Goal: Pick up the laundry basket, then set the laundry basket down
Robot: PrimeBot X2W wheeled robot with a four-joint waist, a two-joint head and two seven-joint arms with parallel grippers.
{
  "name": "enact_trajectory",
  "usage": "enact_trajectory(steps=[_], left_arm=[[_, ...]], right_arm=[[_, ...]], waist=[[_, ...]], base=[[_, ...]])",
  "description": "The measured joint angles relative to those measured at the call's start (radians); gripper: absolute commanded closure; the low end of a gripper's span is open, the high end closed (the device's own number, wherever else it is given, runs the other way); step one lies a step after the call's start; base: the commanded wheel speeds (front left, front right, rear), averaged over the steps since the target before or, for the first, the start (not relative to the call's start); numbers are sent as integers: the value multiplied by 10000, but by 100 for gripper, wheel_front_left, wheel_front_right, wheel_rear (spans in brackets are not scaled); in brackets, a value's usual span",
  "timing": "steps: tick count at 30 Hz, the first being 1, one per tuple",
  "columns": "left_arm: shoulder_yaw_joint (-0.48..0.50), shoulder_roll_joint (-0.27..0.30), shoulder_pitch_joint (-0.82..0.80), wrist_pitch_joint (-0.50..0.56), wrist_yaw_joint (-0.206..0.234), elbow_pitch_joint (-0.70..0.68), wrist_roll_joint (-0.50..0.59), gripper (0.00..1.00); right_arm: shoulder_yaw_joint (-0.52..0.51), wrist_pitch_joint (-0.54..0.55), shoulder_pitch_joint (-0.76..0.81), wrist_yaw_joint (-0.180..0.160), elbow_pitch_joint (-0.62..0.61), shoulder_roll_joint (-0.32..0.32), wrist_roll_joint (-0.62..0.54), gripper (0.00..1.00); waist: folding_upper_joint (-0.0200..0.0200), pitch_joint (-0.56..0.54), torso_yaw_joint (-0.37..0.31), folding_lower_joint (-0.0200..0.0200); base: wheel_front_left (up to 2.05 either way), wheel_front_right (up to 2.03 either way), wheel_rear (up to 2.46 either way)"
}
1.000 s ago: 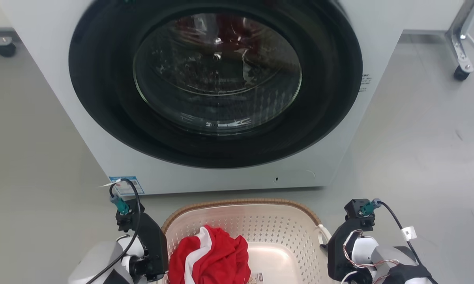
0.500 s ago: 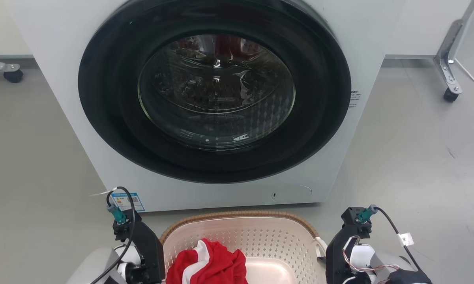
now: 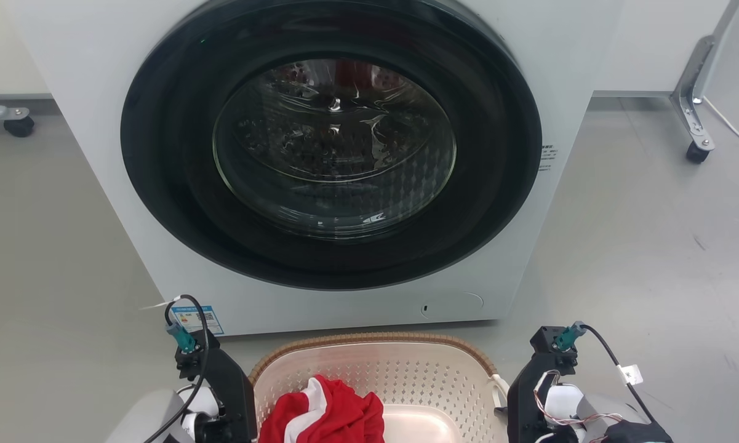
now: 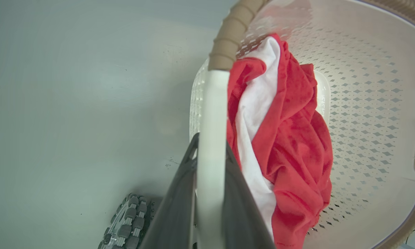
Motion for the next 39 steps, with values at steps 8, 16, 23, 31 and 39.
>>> enact_trajectory(steps=[8,16,23,31,39], left_arm=[[-71,29,129,0,0,-94,-65,100],[-140,58,151,0,2,-161,-102,100],[-219,90,189,0,2,-263,-144,100],[-261,119,193,-10,4,-324,-362,100],[-389,219,182,-332,4,-619,-362,100]], right_arm=[[113,88,0,-2,33,-2,159,100],[247,134,-1,-2,38,-4,174,100],[372,159,-6,-4,36,-10,245,100],[426,105,-13,-4,36,-31,288,100],[437,-207,-144,-4,29,-33,393,100]], waist=[[0,-22,-27,0],[0,-26,-32,0],[-1,-27,-27,0],[0,-25,-15,0],[-1,176,-40,0]], base=[[0,0,0],[0,0,0],[0,0,0],[0,0,0],[0,0,0]])
